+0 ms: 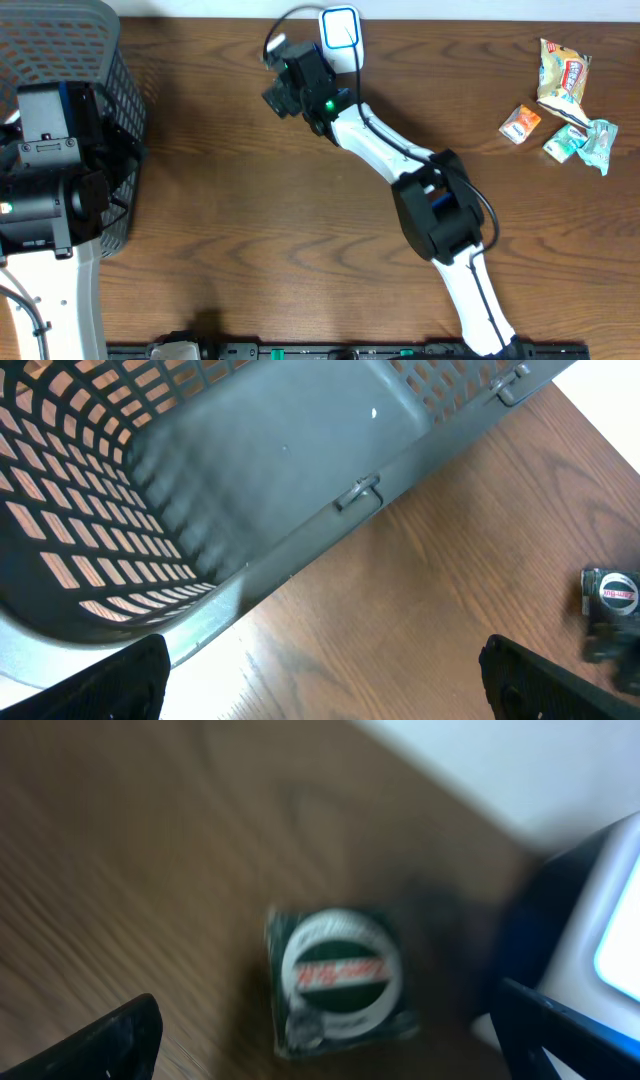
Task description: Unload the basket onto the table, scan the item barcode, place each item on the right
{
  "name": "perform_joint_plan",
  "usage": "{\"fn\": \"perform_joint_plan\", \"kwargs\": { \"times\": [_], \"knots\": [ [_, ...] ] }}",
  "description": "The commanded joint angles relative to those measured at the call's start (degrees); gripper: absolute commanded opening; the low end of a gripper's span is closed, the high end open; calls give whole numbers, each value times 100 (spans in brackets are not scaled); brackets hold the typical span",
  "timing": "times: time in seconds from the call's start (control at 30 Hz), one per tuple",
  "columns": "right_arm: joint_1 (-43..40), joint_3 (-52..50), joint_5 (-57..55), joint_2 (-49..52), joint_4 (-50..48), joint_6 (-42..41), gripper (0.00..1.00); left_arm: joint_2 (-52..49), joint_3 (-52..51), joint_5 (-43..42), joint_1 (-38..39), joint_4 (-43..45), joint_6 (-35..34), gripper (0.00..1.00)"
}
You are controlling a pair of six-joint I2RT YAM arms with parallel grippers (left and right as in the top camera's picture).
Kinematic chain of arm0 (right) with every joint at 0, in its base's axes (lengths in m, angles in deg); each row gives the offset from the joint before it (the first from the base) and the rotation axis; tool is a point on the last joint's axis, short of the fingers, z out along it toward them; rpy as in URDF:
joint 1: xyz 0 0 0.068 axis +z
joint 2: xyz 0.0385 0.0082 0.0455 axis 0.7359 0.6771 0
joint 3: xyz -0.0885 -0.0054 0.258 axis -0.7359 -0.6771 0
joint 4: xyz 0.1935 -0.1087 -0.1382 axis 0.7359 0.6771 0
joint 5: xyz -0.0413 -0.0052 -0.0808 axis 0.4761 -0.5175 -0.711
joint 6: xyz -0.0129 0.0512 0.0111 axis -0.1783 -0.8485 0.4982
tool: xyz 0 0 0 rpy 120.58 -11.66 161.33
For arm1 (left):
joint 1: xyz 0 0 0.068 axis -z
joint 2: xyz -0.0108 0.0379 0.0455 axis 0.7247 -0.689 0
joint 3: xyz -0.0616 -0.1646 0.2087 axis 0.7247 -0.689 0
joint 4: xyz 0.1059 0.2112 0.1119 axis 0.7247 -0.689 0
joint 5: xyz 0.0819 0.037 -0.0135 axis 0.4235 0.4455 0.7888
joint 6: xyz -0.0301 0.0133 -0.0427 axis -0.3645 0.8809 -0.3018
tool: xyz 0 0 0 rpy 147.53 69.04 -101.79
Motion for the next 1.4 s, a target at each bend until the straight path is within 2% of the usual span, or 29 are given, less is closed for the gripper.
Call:
{"fn": "perform_joint_plan", "kwargs": {
  "times": [0.0, 0.3, 0.63, 0.83, 0.97, 1.1, 1.3, 1.33, 1.37],
  "knots": [
    [-197, -13, 680, 131, -66, 610, 99, -4, -31, 57, -28, -17, -74, 98],
    [-573, -13, 1928, 142, -221, 601, 99, -4, -31, 57, -28, -17, -72, 98],
    [-595, -13, 1945, 422, -319, 601, 99, -4, -31, 57, -28, -17, -74, 97],
    [-610, -13, 1943, 437, -422, 599, 91, -4, -31, 57, -28, -17, -72, 98],
    [-625, -13, 1947, 568, -437, 201, 91, -4, -31, 57, -28, -17, -74, 98],
    [-614, -13, 2094, 636, -396, 168, 90, -4, -31, 57, -28, -17, -72, 98],
    [-614, -13, 2267, 656, -468, 83, 80, -4, -31, 57, -28, -17, -72, 98],
    [-614, -13, 2269, 656, -468, 81, 75, -4, -31, 57, -28, -17, -74, 98],
    [-614, -13, 2267, 656, -466, 72, 65, -4, -31, 57, -28, -17, -72, 98]
  ]
}}
